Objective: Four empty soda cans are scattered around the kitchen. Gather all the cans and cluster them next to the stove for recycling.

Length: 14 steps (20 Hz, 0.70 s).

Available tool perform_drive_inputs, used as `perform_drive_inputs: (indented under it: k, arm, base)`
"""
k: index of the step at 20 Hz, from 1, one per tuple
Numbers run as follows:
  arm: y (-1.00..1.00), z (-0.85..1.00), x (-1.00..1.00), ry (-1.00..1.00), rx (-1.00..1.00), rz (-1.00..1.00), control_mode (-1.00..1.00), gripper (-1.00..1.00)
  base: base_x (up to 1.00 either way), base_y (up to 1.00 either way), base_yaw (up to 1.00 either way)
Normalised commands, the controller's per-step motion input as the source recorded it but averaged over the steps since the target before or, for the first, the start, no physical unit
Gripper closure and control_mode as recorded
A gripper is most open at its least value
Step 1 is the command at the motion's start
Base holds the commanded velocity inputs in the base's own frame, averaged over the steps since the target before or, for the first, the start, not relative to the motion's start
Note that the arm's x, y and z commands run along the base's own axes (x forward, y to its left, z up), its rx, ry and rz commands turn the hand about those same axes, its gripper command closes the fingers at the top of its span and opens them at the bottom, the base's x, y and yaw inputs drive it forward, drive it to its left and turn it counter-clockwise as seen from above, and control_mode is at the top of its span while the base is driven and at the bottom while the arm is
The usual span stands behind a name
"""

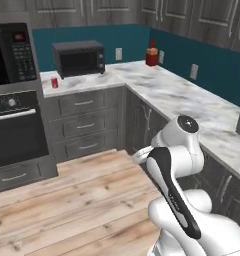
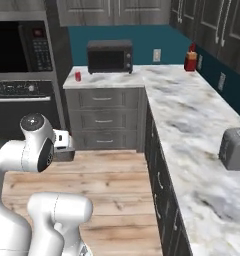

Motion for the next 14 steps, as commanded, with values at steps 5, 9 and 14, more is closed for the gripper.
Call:
perform_drive_inputs:
  k: [5,9,14]
  arm:
    - [0.0,0.0,0.0,0.0,0.0,0.0,1.0,-1.0]
    - [0.0,0.0,0.0,0.0,0.0,0.0,1.0,-1.0]
    - [0.0,0.0,0.0,0.0,0.0,0.0,1.0,-1.0]
  base:
    - [0.72,-0.09,0.21]
    - [0.73,-0.17,0.2]
    - [0.72,-0.2,0.19]
